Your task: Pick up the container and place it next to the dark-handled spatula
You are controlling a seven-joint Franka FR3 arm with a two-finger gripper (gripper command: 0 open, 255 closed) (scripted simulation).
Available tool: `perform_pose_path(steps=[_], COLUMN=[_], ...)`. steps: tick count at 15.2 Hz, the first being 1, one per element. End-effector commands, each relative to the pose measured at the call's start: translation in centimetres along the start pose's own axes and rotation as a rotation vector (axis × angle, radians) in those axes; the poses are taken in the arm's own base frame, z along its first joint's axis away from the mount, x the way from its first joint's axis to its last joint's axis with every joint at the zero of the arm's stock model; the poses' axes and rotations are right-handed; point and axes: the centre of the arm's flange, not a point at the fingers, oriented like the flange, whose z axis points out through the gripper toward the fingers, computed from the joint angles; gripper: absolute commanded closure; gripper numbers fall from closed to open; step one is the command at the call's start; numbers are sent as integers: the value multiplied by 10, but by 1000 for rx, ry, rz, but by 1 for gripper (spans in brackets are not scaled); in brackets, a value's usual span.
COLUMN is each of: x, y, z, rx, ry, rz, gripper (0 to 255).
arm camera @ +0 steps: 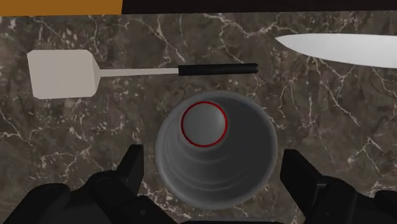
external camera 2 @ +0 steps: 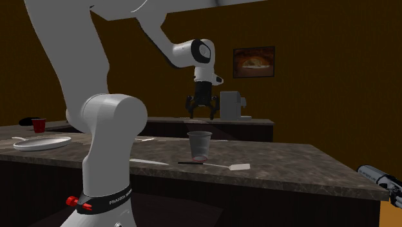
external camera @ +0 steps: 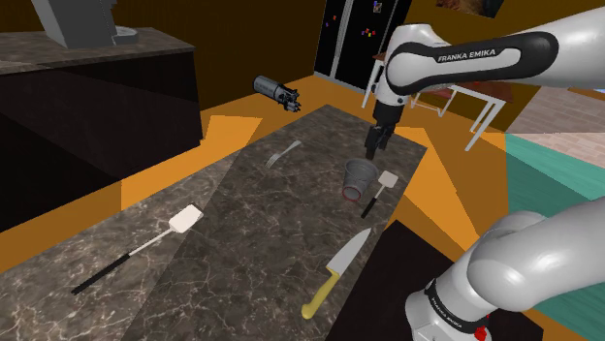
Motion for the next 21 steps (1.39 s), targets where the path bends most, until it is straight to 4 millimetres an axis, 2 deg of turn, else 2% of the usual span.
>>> perform_pose_path(steps=[1,4,11,19,20,21], x=[15,31,31,31,31,31], y=[18,38,38,38,38,38], z=[18,35,75,75,75,75], rx=[-1,0,0,0,0,0], ry=[3,6,6,5,5,5], rz=[5,12,12,12,12,12], gripper=[0,0,0,0,255,255])
